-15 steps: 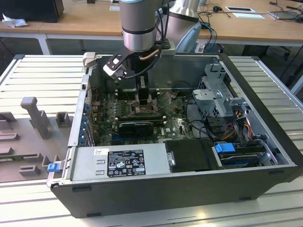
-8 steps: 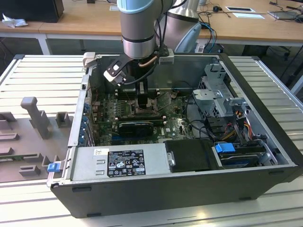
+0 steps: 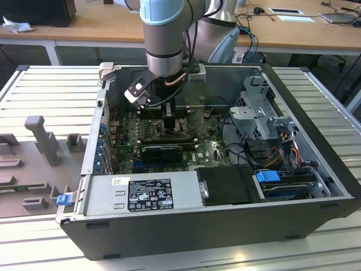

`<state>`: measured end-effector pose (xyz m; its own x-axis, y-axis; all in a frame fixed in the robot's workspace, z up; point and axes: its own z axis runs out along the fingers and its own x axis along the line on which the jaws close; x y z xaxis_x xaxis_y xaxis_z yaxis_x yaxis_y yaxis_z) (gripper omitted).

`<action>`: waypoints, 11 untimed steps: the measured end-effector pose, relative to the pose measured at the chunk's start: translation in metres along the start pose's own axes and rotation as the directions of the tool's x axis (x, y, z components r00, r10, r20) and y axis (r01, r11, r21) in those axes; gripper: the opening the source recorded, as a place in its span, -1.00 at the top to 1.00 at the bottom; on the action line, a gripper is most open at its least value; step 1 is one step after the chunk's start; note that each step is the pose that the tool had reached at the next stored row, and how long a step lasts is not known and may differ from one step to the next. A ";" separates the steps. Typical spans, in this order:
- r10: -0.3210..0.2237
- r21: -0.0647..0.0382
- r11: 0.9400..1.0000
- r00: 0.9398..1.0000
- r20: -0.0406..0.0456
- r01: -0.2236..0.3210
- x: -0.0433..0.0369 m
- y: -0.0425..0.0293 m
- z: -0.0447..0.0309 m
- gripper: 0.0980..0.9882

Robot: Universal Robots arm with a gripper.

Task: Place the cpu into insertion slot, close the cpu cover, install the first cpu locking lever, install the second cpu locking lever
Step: 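Place the cpu into insertion slot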

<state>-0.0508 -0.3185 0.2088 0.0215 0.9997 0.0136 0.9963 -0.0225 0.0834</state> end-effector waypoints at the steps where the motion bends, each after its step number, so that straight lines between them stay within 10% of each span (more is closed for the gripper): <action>1: 0.001 0.000 1.000 1.000 0.000 -0.001 0.0002 -0.0002 0.0016 0.03; 11: 0.020 0.000 1.000 1.000 0.002 -0.020 0.0021 -0.0002 0.0070 0.03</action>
<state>-0.0504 -0.3163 0.2018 0.0413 0.9991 0.0135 0.9956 -0.0422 0.0833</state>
